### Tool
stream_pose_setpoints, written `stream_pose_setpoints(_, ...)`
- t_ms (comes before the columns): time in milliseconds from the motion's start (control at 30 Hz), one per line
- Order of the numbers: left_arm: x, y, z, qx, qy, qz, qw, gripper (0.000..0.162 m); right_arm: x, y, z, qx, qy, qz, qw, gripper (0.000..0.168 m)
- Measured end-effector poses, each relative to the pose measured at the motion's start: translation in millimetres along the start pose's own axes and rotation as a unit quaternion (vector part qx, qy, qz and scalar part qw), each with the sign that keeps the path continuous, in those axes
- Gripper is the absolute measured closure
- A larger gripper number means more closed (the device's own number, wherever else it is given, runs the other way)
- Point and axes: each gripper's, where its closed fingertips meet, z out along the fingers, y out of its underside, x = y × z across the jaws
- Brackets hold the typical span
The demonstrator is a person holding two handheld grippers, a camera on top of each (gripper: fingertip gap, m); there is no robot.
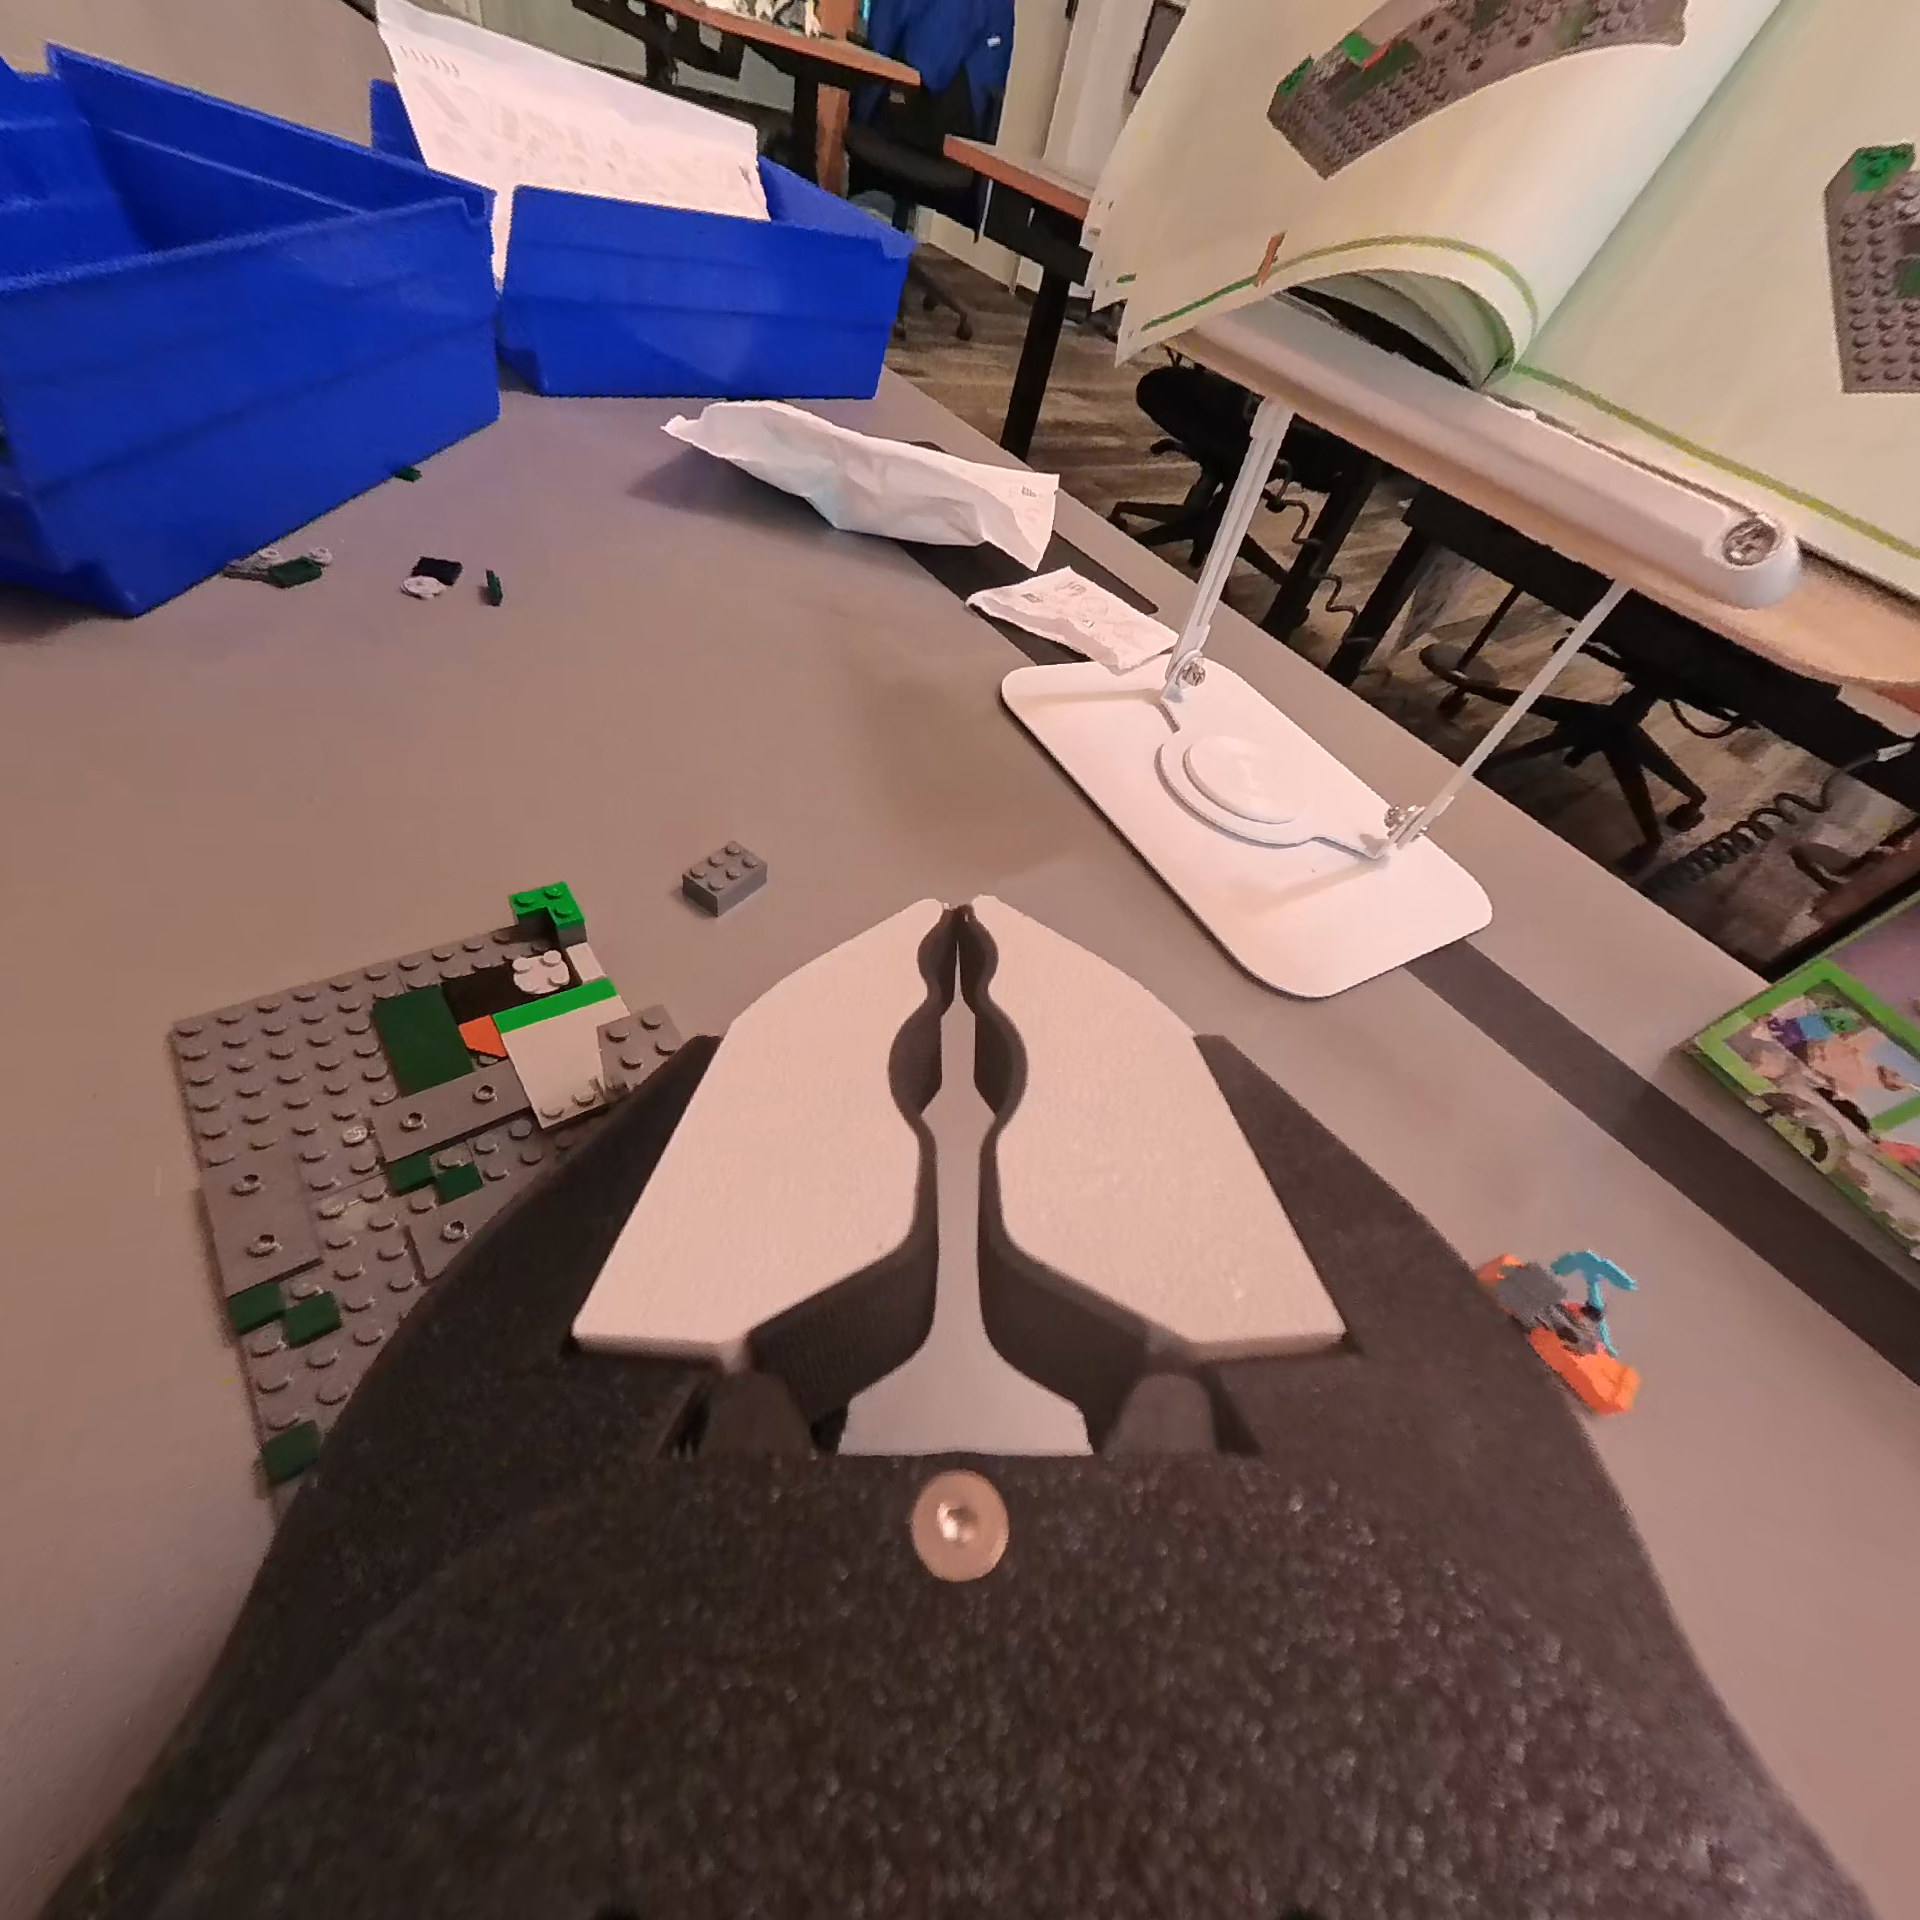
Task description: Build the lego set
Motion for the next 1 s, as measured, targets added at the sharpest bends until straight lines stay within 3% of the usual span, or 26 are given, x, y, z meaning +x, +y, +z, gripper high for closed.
stream_pose_setpoints(200,107,-56,82,-0.008,0.103,0.068,0.992,0.144,8,-5,-7,0.011,0.014,0.000,1.000,0.168)
stream_pose_setpoints(333,147,-64,143,-0.051,0.145,0.082,0.985,0.144,15,-9,-13,0.022,0.022,0.009,0.999,0.168)
stream_pose_setpoints(500,165,-55,204,-0.109,0.156,0.099,0.977,0.144,17,-14,-17,0.030,0.024,0.010,0.999,0.168)
stream_pose_setpoints(700,175,-45,232,-0.144,0.166,0.115,0.969,0.144,20,-16,-19,0.037,0.020,0.025,0.999,0.168)
stream_pose_setpoints(1000,185,-60,220,-0.084,0.180,0.097,0.975,0.134,17,-10,-14,0.031,0.011,0.036,0.999,0.168)
